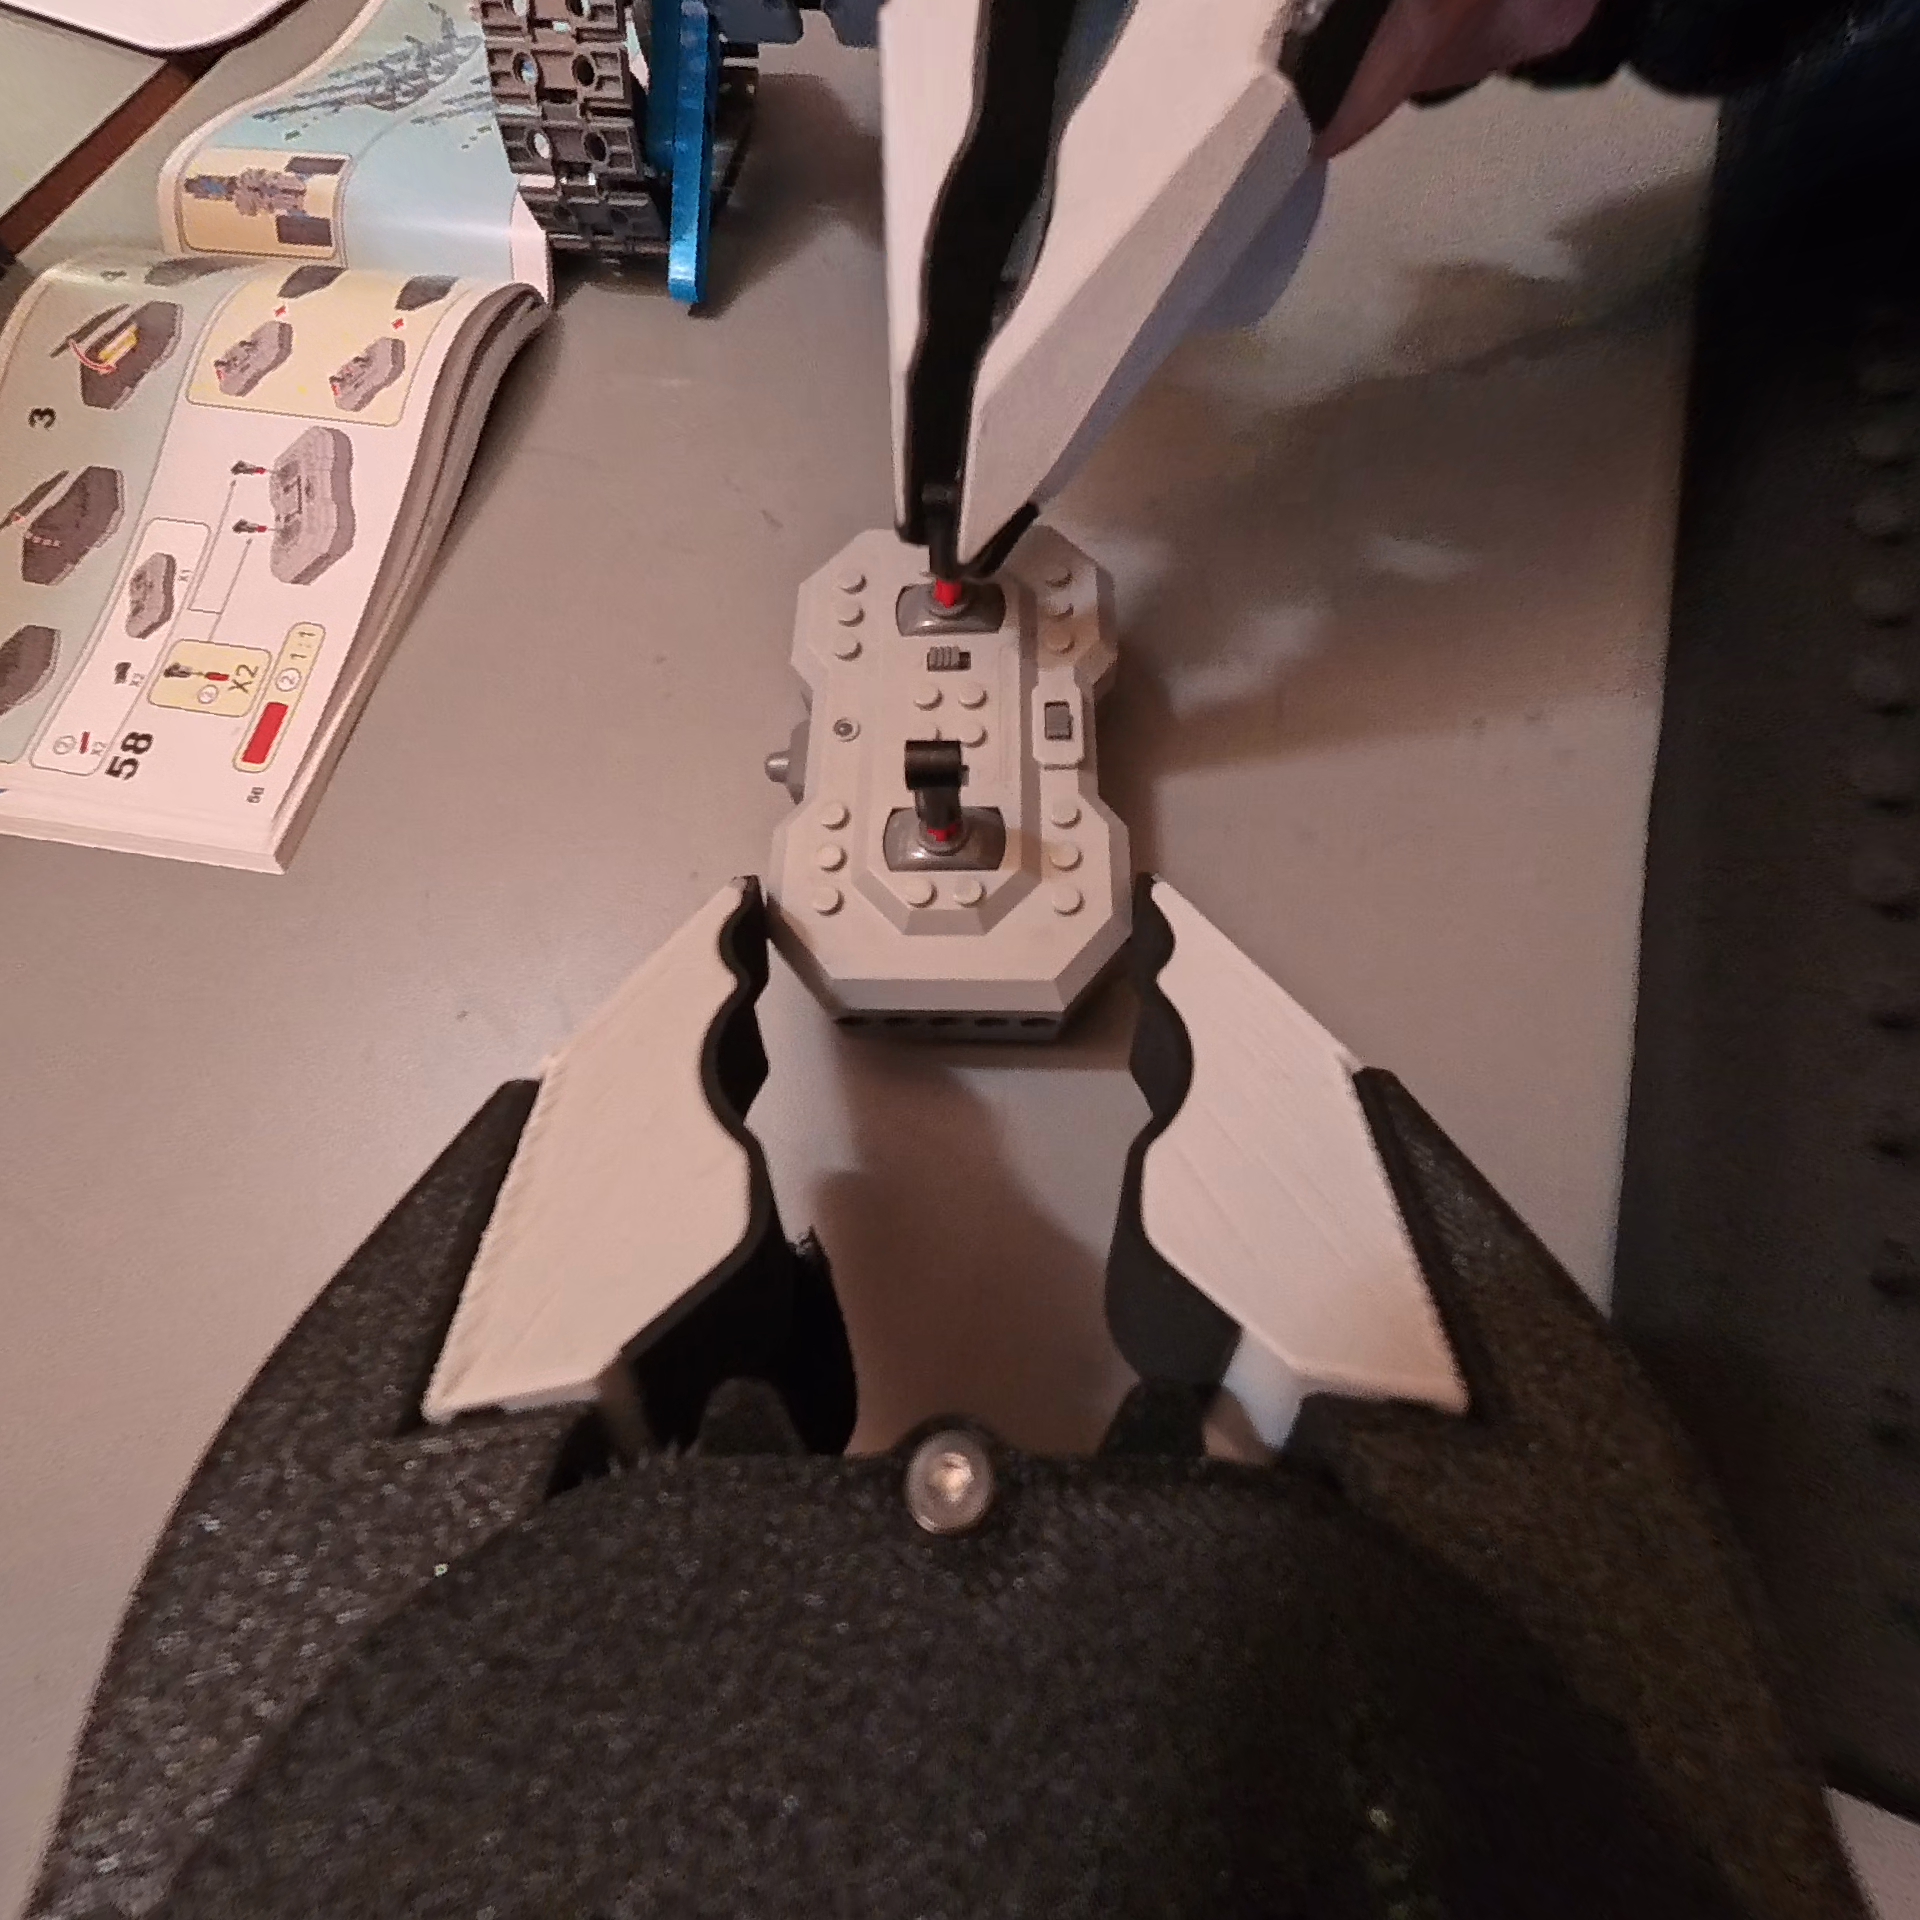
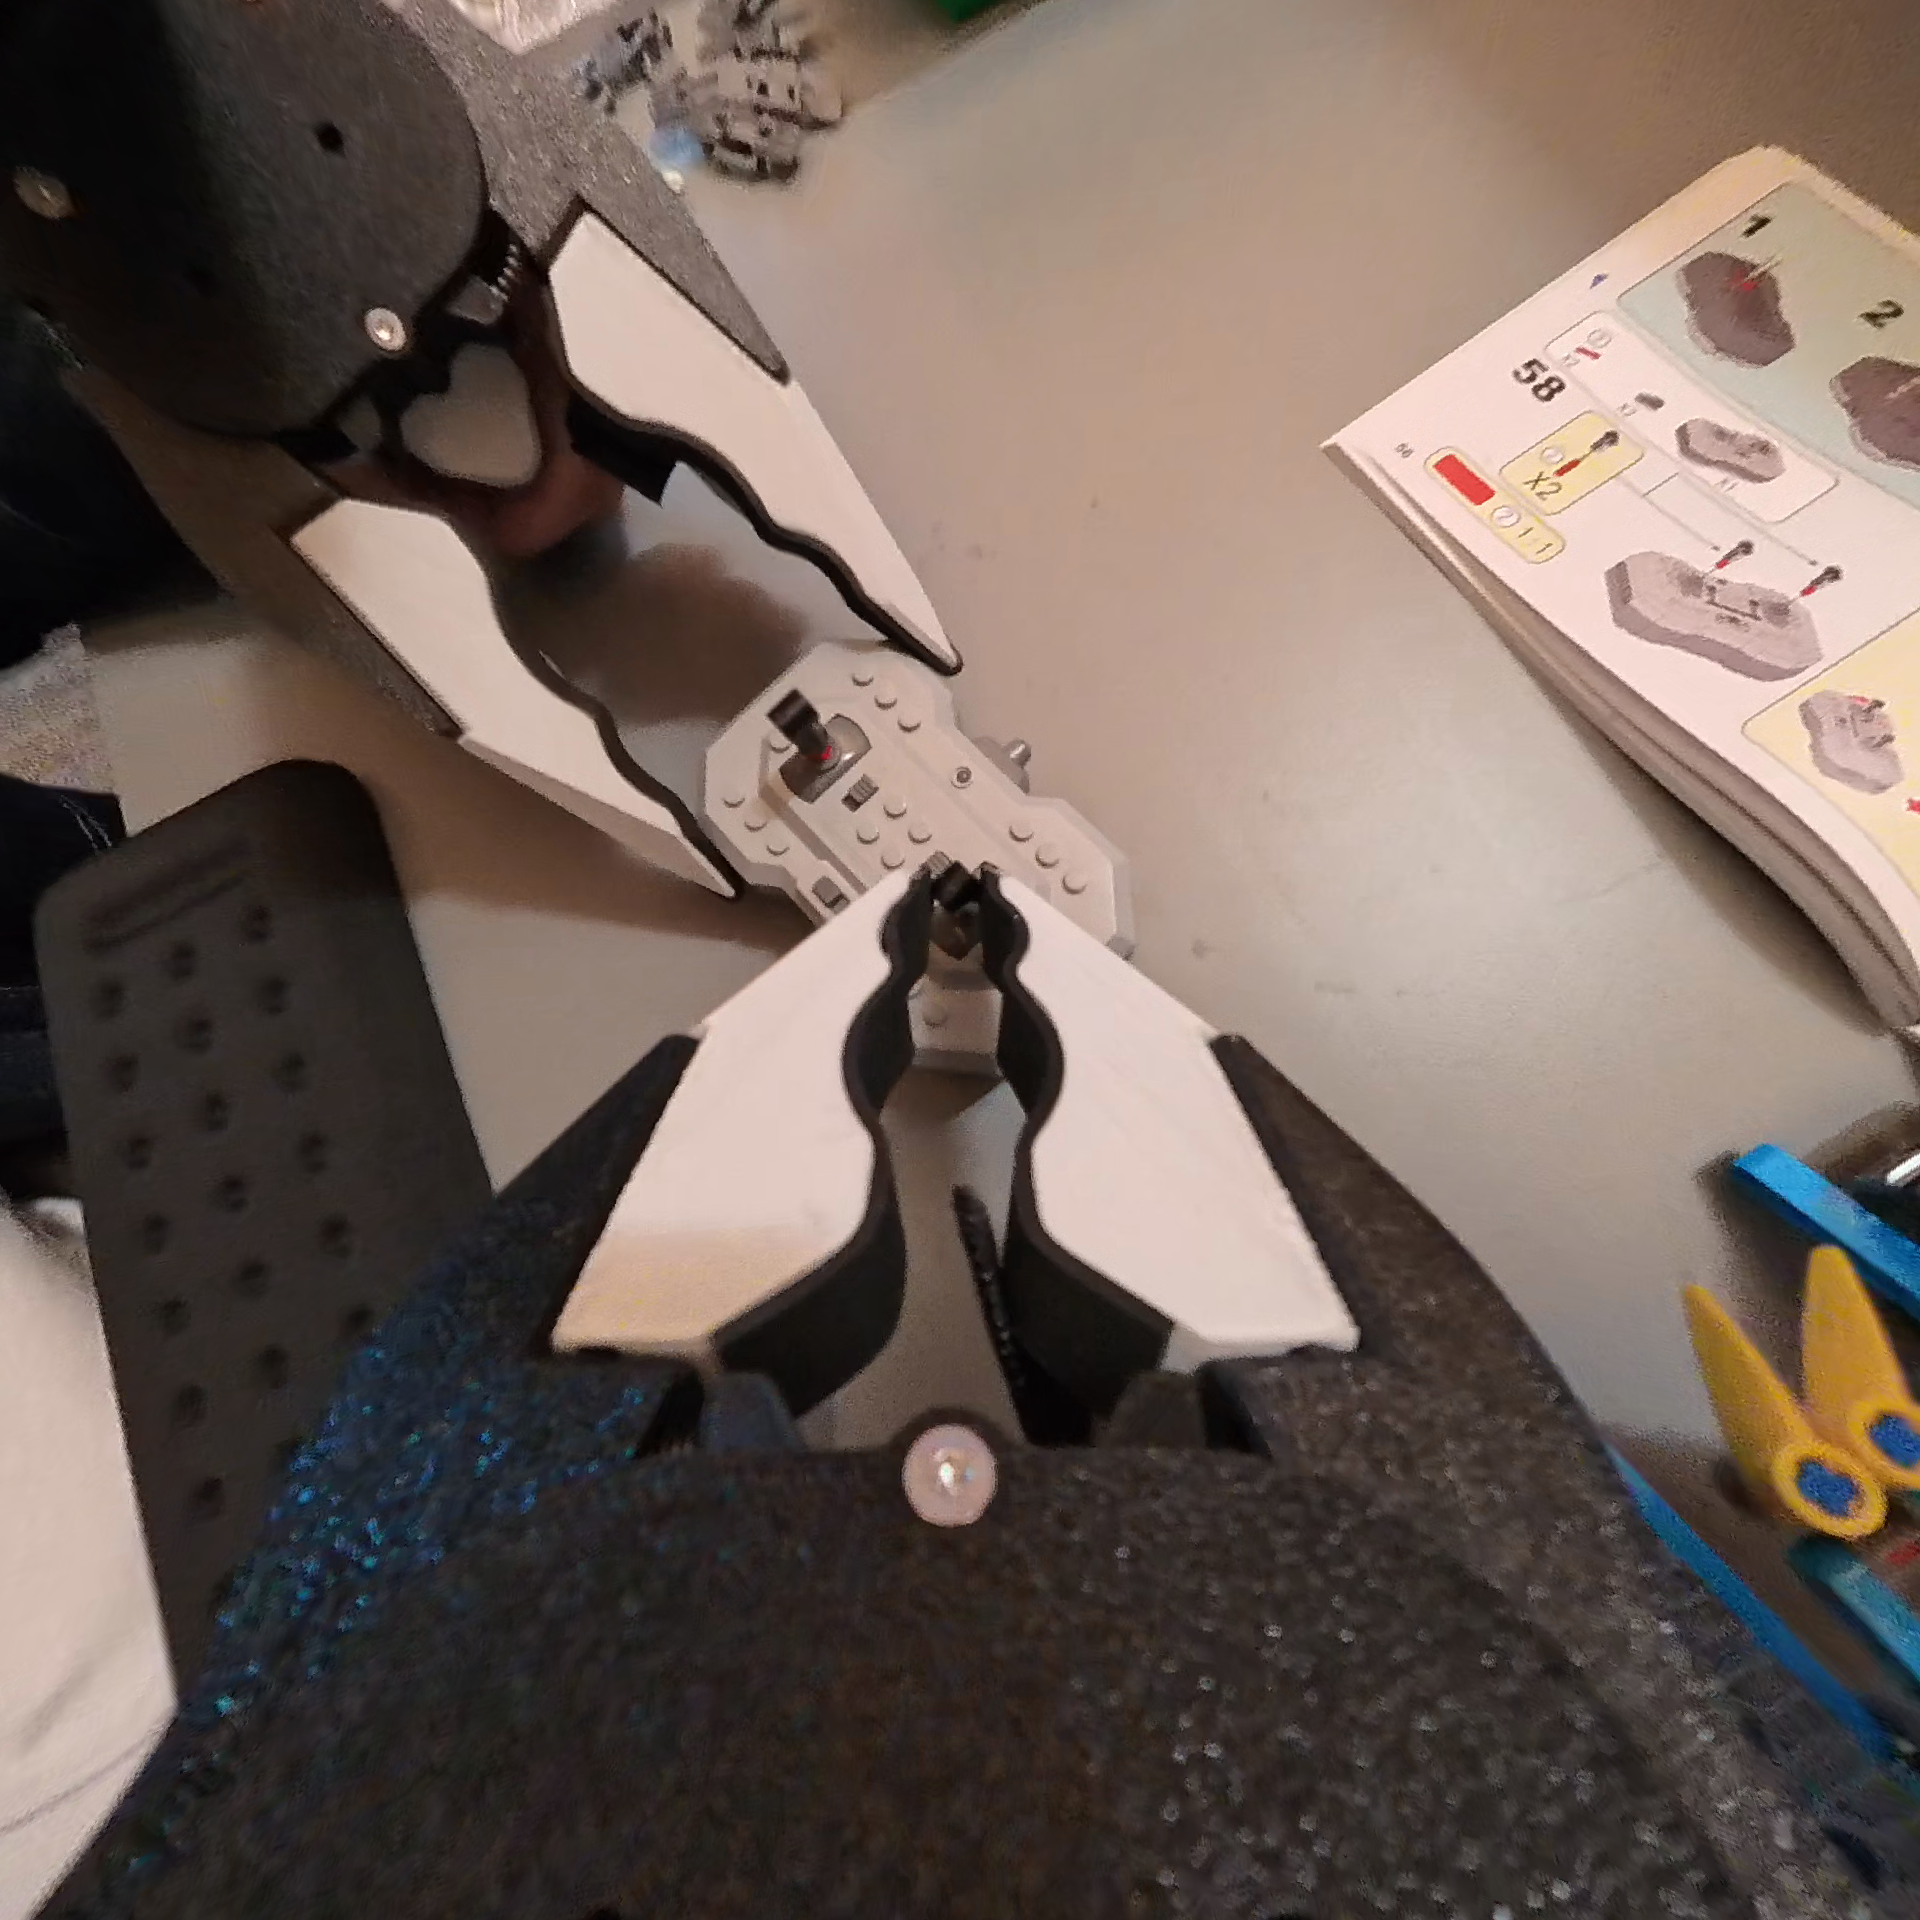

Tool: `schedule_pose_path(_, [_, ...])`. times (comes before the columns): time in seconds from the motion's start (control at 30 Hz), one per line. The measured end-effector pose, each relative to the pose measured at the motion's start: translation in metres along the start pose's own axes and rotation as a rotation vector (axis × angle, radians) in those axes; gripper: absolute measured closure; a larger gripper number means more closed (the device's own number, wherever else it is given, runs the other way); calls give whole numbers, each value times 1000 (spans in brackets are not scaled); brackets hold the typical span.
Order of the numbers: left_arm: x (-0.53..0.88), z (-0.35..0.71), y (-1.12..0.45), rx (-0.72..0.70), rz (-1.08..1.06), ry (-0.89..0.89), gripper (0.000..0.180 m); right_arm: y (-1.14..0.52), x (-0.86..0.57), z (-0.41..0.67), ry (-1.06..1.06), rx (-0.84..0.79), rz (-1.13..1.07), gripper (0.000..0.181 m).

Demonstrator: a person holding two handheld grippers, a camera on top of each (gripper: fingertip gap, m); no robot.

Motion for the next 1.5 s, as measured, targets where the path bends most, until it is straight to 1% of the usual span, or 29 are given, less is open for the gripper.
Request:
schedule_pose_path(0.13, [-1, 0, 0, 0, 6, -5, 111, -4, -2, 6, -69, 79, -12, 173])
schedule_pose_path(0.27, [-1, 0, 0, 0, 9, -5, 111, -4, 0, 4, -97, 100, -44, 173])
schedule_pose_path(0.33, [-1, 0, 0, 0, 11, -3, 111, -5, -1, 3, -119, 78, -44, 173])
schedule_pose_path(0.37, [-1, 0, 0, 0, 12, 0, 111, -5, -1, 3, -113, 71, -41, 173])
schedule_pose_path(0.43, [0, 0, 0, -1, 6, 12, 111, -4, 0, 3, -31, 46, -45, 171])
schedule_pose_path(0.47, [0, 1, 1, -4, -13, 38, 112, -3, 0, 4, 15, 16, -72, 161])
schedule_pose_path(0.5, [1, 1, 2, -11, -41, 86, 112, 1, 1, 6, 75, -16, -76, 144])
schedule_pose_path(0.6, [10, 4, 7, -23, -98, 244, 111, 19, 11, 13, 342, -125, -86, 130])
schedule_pose_path(0.67, [17, 8, 10, 3, -125, 313, 111, 23, 31, 9, 526, -156, -22, 115])
schedule_pose_path(0.73, [23, 16, 14, 31, -163, 405, 112, 13, 46, 2, 642, -122, -23, 113])
schedule_pose_path(0.83, [29, 25, 16, 107, -195, 516, 112, -10, 53, -7, 792, -68, -98, 119])
schedule_pose_path(0.9, [33, 29, 16, 133, -190, 584, 112, -24, 54, -13, 796, -24, -106, 122])
schedule_pose_path(1.0, [31, 30, 13, 168, -180, 619, 111, -32, 48, -15, 796, -47, -208, 139])
schedule_pose_path(1.03, [31, 32, 13, 165, -162, 615, 111, -32, 47, -15, 810, -47, -225, 140])
schedule_pose_path(1.1, [31, 41, 13, 106, -122, 605, 111, -27, 44, -11, 801, -64, -264, 140])
schedule_pose_path(1.13, [32, 48, 15, 48, -106, 598, 111, -23, 43, -8, 770, -97, -276, 141])
schedule_pose_path(1.2, [29, 62, 23, -117, -73, 592, 110, -12, 39, -1, 693, -186, -288, 141])
schedule_pose_path(1.23, [26, 67, 28, -206, -37, 594, 103, -6, 37, 4, 655, -222, -298, 141])
schedule_pose_path(1.3, [14, 70, 33, -350, 51, 582, 88, 3, 34, 10, 646, -269, -340, 141])
schedule_pose_path(1.33, [7, 70, 33, -404, 86, 578, 88, 6, 34, 12, 646, -291, -349, 141])
schedule_pose_path(1.43, [-8, 68, 25, -467, 160, 581, 85, 11, 40, 15, 647, -333, -326, 141])
schedule_pose_path(1.5, [-8, 66, 23, -500, 205, 597, 91, 11, 46, 15, 674, -340, -302, 141])
Point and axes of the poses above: each gripper's, where its closed fingertips meet, y back along the fingers, z out of its top, x = y × z across the jaws, the point moved 8 cm from there along y, back along the fingers, and after that the axes turned 14 degrees about -x, right-handed, at the moved point
